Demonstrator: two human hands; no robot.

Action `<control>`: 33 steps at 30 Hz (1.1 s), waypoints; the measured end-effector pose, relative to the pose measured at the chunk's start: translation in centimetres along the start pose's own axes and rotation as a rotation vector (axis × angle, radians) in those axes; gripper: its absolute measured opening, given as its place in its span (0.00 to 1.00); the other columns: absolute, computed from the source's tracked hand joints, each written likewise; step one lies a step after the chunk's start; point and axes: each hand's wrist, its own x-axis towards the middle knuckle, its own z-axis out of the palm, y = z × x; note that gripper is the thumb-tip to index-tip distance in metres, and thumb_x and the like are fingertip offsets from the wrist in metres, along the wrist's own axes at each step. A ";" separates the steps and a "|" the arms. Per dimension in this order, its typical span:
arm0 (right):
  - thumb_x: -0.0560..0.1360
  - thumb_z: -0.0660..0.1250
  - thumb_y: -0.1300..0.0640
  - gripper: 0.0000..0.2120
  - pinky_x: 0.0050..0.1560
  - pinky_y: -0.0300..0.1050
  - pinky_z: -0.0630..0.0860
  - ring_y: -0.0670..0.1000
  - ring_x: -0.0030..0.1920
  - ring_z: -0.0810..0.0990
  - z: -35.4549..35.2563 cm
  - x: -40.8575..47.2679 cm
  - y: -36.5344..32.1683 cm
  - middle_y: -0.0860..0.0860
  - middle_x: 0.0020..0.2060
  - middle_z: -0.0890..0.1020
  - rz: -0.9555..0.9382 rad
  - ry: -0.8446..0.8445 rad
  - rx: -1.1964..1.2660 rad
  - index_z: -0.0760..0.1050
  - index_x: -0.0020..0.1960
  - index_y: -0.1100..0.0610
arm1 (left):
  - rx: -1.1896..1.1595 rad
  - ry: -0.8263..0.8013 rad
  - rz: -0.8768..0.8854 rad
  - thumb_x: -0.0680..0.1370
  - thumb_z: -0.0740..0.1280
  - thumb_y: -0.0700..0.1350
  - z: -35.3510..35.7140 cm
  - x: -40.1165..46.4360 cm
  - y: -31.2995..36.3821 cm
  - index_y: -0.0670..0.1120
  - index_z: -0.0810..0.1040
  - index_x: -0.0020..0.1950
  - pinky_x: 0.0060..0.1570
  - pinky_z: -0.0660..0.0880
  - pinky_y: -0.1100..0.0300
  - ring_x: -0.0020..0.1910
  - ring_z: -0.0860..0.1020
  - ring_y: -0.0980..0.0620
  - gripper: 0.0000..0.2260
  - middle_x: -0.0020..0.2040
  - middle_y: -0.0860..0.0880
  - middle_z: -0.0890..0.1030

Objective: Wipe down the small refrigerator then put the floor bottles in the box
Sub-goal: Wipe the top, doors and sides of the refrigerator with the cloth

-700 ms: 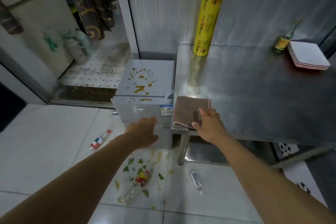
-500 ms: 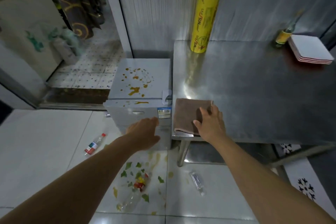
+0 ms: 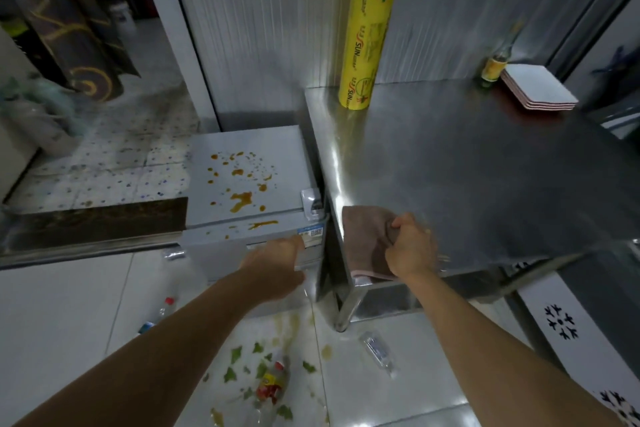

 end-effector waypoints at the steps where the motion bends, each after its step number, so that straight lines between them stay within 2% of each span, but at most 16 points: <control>1: 0.70 0.62 0.68 0.19 0.59 0.49 0.66 0.59 0.59 0.70 0.0 -0.5 -0.3 0.55 0.54 0.78 -0.015 0.026 -0.002 0.70 0.59 0.55 | -0.014 -0.005 0.003 0.76 0.64 0.47 -0.2 0.0 -0.3 0.47 0.66 0.68 0.60 0.69 0.55 0.63 0.71 0.47 0.21 0.66 0.45 0.72; 3: 0.70 0.62 0.69 0.18 0.58 0.48 0.67 0.57 0.58 0.71 -0.4 -1.2 -1.3 0.54 0.52 0.77 -0.064 0.032 0.085 0.70 0.57 0.54 | -0.053 -0.010 0.013 0.76 0.65 0.47 -0.8 -0.1 -0.9 0.47 0.66 0.67 0.58 0.69 0.55 0.61 0.72 0.46 0.20 0.64 0.45 0.74; 6: 0.71 0.62 0.70 0.15 0.52 0.48 0.73 0.53 0.50 0.75 -2.0 -2.1 -3.4 0.53 0.47 0.74 -0.158 -0.014 0.293 0.69 0.56 0.58 | -0.175 0.003 0.008 0.76 0.66 0.45 -1.6 -0.8 -1.4 0.46 0.69 0.65 0.55 0.70 0.57 0.59 0.74 0.45 0.18 0.62 0.44 0.76; 9: 0.70 0.61 0.72 0.17 0.49 0.47 0.75 0.52 0.48 0.76 -4.0 -2.9 -6.2 0.50 0.46 0.75 -0.222 -0.060 0.370 0.69 0.54 0.55 | -0.456 -0.004 -0.055 0.77 0.64 0.42 -2.9 -2.0 -1.3 0.44 0.71 0.62 0.56 0.73 0.54 0.57 0.76 0.44 0.14 0.58 0.42 0.76; 12: 0.68 0.63 0.73 0.18 0.44 0.39 0.75 0.49 0.43 0.76 -5.3 -3.8 -9.4 0.49 0.43 0.77 -0.247 -0.138 0.563 0.69 0.48 0.51 | -0.735 0.037 -0.117 0.79 0.62 0.43 -4.5 -3.0 -1.3 0.43 0.74 0.59 0.54 0.74 0.54 0.51 0.76 0.47 0.10 0.54 0.43 0.77; 14: 0.67 0.67 0.74 0.21 0.36 0.30 0.72 0.45 0.39 0.75 -6.0 -4.7 -11.4 0.47 0.41 0.76 -0.262 -0.222 0.689 0.70 0.44 0.49 | -0.991 0.055 -0.194 0.80 0.60 0.45 -5.4 -3.8 -1.2 0.41 0.75 0.58 0.52 0.73 0.56 0.52 0.77 0.47 0.11 0.56 0.43 0.78; 15: 0.67 0.68 0.74 0.22 0.35 0.30 0.72 0.45 0.39 0.75 -6.2 -5.1 -12.2 0.47 0.41 0.76 -0.265 -0.282 0.751 0.70 0.43 0.48 | -1.196 0.055 -0.263 0.81 0.59 0.46 -5.8 -4.1 -1.2 0.40 0.75 0.61 0.56 0.73 0.55 0.57 0.77 0.45 0.14 0.60 0.42 0.78; 17: 0.67 0.69 0.74 0.22 0.36 0.36 0.74 0.48 0.42 0.77 -6.5 -5.7 -13.5 0.48 0.42 0.77 -0.265 -0.417 0.873 0.71 0.43 0.47 | -1.600 0.008 -0.390 0.80 0.59 0.49 -6.3 -5.0 -1.8 0.40 0.72 0.66 0.65 0.69 0.48 0.63 0.74 0.42 0.18 0.64 0.41 0.76; 18: 0.67 0.68 0.74 0.22 0.36 0.39 0.75 0.50 0.43 0.78 -6.6 -5.9 -13.9 0.50 0.43 0.78 -0.271 -0.476 0.905 0.72 0.43 0.47 | -1.749 -0.023 -0.415 0.80 0.60 0.49 -6.7 -5.5 -2.2 0.41 0.72 0.67 0.65 0.69 0.46 0.63 0.75 0.42 0.18 0.64 0.41 0.76; 20: 0.67 0.69 0.75 0.22 0.35 0.41 0.77 0.51 0.44 0.79 -6.5 -6.1 -14.5 0.52 0.48 0.78 -0.293 -0.535 0.889 0.74 0.44 0.47 | -1.880 -0.018 -0.428 0.80 0.60 0.44 -7.4 -6.6 -2.8 0.40 0.72 0.66 0.57 0.73 0.45 0.58 0.77 0.41 0.16 0.62 0.39 0.77; 22: 0.65 0.70 0.74 0.22 0.38 0.42 0.79 0.51 0.46 0.79 -6.0 -6.0 -14.8 0.54 0.52 0.78 -0.297 -0.548 0.838 0.76 0.46 0.47 | -1.831 0.107 -0.452 0.79 0.60 0.37 -7.6 -7.1 -3.3 0.37 0.71 0.66 0.51 0.75 0.45 0.54 0.77 0.41 0.16 0.62 0.37 0.77; 25: 0.65 0.75 0.69 0.21 0.50 0.48 0.80 0.55 0.53 0.79 -4.7 -6.1 -14.8 0.54 0.56 0.78 -0.247 -0.608 0.708 0.78 0.52 0.50 | -1.554 0.335 -0.505 0.75 0.63 0.30 -7.5 -7.4 -4.3 0.34 0.69 0.66 0.58 0.73 0.45 0.57 0.76 0.39 0.19 0.63 0.33 0.74; 28: 0.63 0.78 0.68 0.25 0.50 0.47 0.80 0.53 0.52 0.80 -3.3 -6.7 -14.9 0.54 0.53 0.80 -0.256 -0.694 0.634 0.77 0.57 0.56 | -1.442 0.469 -0.531 0.72 0.66 0.27 -7.4 -7.6 -6.5 0.37 0.66 0.68 0.59 0.73 0.40 0.59 0.75 0.36 0.25 0.62 0.34 0.73; 29: 0.62 0.79 0.67 0.25 0.50 0.46 0.80 0.51 0.50 0.80 -2.9 -6.8 -15.1 0.53 0.50 0.81 -0.283 -0.679 0.577 0.77 0.56 0.56 | -1.419 0.471 -0.504 0.72 0.66 0.26 -7.4 -7.8 -7.3 0.38 0.67 0.67 0.56 0.75 0.41 0.56 0.76 0.38 0.25 0.60 0.36 0.74; 31: 0.61 0.80 0.64 0.21 0.47 0.42 0.79 0.48 0.45 0.79 -2.4 -6.6 -15.5 0.49 0.44 0.81 -0.337 -0.590 0.438 0.78 0.50 0.56 | -1.383 0.353 -0.371 0.71 0.65 0.24 -7.6 -8.0 -8.3 0.40 0.71 0.64 0.52 0.76 0.47 0.50 0.77 0.42 0.24 0.56 0.38 0.75; 33: 0.61 0.80 0.59 0.14 0.41 0.42 0.75 0.46 0.38 0.76 -1.8 -6.2 -16.0 0.48 0.37 0.78 -0.407 -0.498 0.344 0.76 0.41 0.56 | -1.163 0.228 -0.257 0.68 0.67 0.24 -7.5 -7.7 -9.2 0.43 0.75 0.62 0.57 0.76 0.48 0.53 0.77 0.43 0.25 0.57 0.40 0.77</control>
